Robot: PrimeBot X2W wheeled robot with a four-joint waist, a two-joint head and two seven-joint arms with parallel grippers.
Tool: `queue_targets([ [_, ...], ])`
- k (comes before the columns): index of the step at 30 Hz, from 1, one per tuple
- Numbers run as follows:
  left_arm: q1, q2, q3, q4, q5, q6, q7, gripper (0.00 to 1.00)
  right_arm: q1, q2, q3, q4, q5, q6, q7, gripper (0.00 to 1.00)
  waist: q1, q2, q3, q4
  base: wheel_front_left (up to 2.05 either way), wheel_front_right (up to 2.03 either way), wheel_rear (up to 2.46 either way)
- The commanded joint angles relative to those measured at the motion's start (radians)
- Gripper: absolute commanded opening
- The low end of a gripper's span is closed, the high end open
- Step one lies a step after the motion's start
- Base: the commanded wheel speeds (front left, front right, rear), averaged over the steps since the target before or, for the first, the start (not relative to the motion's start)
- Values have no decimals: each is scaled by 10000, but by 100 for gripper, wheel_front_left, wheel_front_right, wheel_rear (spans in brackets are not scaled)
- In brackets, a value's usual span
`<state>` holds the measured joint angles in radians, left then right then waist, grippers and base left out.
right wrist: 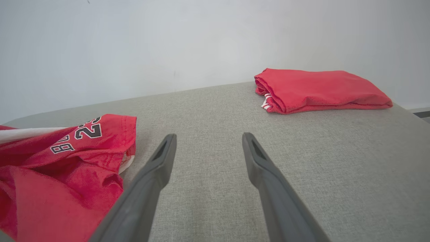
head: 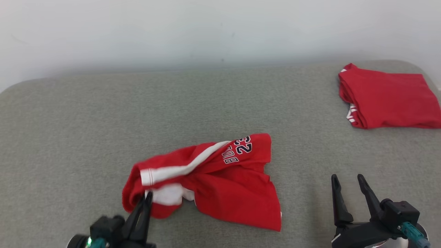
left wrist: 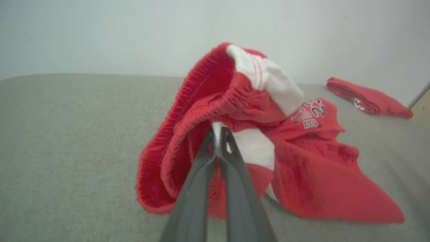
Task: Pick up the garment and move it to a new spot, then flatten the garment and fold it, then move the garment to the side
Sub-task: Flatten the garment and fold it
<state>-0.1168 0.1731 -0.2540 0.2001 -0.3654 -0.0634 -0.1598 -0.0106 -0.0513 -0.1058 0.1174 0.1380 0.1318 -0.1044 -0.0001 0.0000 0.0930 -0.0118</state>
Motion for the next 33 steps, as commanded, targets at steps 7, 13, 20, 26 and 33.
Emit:
queue_targets([
  [7, 995, 54, -117, 1233, -191, -136, -307, 0, -11, 21, 116, -37, -71, -28, 139, 100, 1, 0, -102, 528, 0, 0, 0],
  [13, 1043, -127, -282, 1891, -221, -191, -604, 86, 89, 22, 44, 9, -74, -28, 164, 100, 1, 0, -248, 554, 0, 0, 0],
  [20, 1340, 178, -67, 1038, 135, 300, -865, 100, 242, 21, -9, 43, 15, -28, 140, 100, 1, 0, -484, 680, 0, 0, 0],
  [26, 1797, 503, -259, -305, 366, 478, -245, 100, 318, 23, 9, 56, 66, -28, 113, 100, 1, 0, -521, 701, 0, 0, 0],
  [33, 1801, 288, -767, -895, 342, 372, 132, 100, 266, 24, 103, 79, 128, -28, 86, 100, 1, 0, -451, 506, 0, 0, 0],
])
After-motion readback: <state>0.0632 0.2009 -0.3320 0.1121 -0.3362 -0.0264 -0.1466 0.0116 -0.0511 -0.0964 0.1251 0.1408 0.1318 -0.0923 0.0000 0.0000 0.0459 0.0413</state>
